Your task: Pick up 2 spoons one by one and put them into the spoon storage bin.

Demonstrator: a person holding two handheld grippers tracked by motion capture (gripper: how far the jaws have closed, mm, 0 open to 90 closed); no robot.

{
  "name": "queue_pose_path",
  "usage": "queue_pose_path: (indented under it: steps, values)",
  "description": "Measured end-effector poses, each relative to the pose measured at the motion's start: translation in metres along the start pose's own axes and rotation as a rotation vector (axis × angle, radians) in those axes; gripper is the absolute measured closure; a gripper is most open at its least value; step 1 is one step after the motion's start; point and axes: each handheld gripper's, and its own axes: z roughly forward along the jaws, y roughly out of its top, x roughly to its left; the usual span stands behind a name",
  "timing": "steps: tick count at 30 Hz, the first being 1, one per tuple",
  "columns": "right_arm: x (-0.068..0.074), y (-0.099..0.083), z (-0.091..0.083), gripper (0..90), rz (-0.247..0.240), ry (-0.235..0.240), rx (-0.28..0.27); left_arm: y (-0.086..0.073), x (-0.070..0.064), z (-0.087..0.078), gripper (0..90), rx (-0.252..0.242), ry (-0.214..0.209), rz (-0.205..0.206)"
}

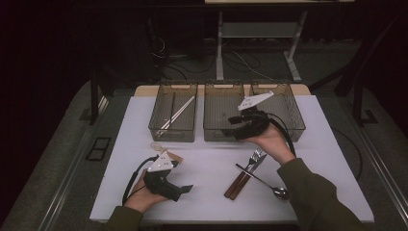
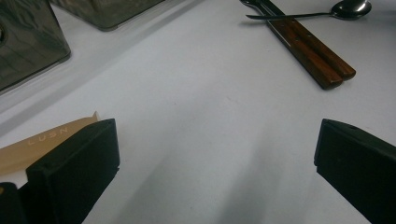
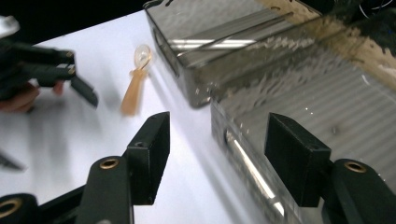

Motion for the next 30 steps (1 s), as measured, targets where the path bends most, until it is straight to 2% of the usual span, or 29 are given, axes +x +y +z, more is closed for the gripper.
queue_pose_path:
  steps: [2, 7, 11, 21, 30]
  values:
    - [0.002, -0.011, -0.01, 39.6, 0.003, -0.007, 0.007, 0.0, 0.0, 0.0, 0.0, 0.0, 0.002, 0.001]
    - [0.009, -0.043, -0.032, 39.7, 0.024, 0.0, -0.015, 0.0, 0.001, 0.0, 0.0, -0.002, 0.002, -0.003]
    - [0.017, -0.072, -0.047, 40.4, 0.037, 0.0, 0.003, 0.0, 0.0, 0.0, 0.0, 0.002, 0.006, 0.006]
    - [0.029, -0.127, -0.071, 42.1, 0.075, -0.001, 0.062, 0.0, 0.001, -0.001, 0.0, 0.006, 0.016, 0.001]
    - [0.032, -0.168, -0.092, 45.9, 0.141, -0.018, 0.112, 0.0, -0.001, 0.0, 0.0, 0.015, 0.018, 0.013]
